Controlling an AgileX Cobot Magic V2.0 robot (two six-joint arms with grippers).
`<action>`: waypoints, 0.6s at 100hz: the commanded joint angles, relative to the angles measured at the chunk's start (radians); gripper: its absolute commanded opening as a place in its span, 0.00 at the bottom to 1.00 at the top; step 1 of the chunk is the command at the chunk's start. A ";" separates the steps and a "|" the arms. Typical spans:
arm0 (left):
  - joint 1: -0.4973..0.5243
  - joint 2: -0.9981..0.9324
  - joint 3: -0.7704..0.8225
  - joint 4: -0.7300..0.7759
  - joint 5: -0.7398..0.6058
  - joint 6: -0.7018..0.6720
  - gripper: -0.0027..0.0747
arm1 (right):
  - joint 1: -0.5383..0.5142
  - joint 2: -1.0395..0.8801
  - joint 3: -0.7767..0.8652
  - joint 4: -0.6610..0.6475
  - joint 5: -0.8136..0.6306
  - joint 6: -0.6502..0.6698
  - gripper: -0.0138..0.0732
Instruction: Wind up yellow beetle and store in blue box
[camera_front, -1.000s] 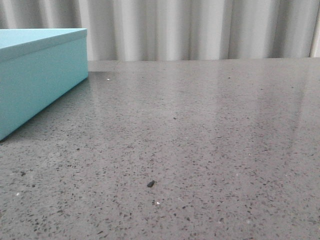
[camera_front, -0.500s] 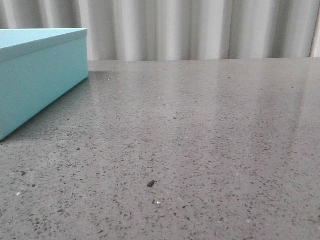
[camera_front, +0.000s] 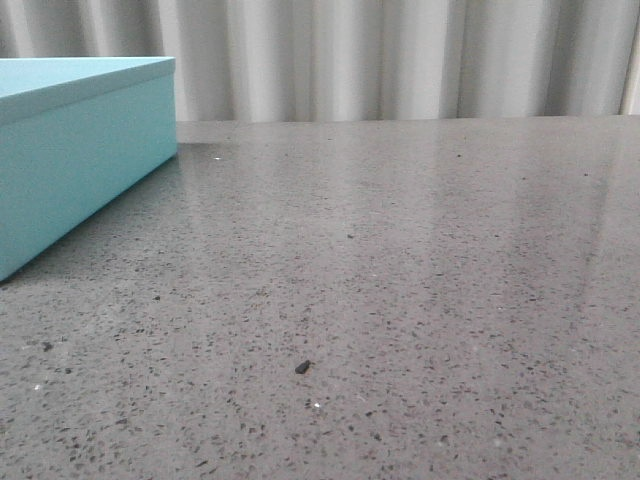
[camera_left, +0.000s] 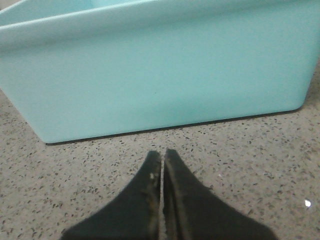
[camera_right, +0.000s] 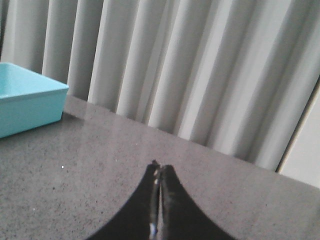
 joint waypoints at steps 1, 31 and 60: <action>-0.007 -0.029 0.029 -0.002 -0.051 -0.007 0.01 | 0.002 -0.006 0.028 -0.010 -0.107 -0.005 0.10; -0.007 -0.029 0.029 -0.002 -0.051 -0.007 0.01 | 0.002 -0.006 0.164 -0.010 -0.412 -0.005 0.10; -0.007 -0.029 0.029 -0.002 -0.051 -0.007 0.01 | 0.002 -0.006 0.168 -0.010 -0.448 -0.005 0.10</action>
